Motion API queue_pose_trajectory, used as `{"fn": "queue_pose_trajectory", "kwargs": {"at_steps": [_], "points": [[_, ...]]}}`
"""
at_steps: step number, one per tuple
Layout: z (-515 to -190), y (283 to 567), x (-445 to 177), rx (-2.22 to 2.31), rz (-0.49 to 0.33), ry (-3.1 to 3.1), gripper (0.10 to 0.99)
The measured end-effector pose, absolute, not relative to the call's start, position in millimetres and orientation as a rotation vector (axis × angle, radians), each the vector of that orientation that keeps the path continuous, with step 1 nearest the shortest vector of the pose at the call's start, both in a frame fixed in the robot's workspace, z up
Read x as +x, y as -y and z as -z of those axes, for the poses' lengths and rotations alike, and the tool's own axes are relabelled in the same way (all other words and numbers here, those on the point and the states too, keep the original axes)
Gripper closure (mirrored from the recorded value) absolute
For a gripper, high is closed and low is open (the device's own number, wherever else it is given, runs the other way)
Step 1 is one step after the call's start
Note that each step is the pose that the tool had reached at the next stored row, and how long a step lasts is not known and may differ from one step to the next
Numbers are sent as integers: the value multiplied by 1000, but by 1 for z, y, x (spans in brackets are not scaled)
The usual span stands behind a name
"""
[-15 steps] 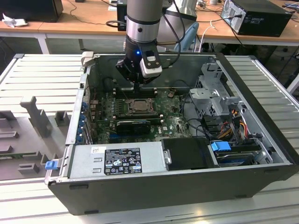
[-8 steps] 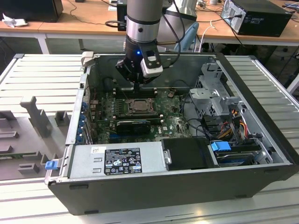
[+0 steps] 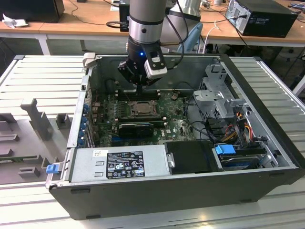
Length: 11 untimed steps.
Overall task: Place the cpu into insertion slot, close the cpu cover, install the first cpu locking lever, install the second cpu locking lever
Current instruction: 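Install the first cpu locking lever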
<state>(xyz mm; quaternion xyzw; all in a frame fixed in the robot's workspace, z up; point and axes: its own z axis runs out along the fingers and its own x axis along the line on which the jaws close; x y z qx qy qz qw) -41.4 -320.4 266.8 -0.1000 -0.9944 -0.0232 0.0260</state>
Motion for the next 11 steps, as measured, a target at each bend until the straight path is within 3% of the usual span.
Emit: {"fn": "queue_pose_trajectory", "kwargs": {"at_steps": [11], "points": [[-267, 320, -41, -237, 70, 3079, 980]]}}
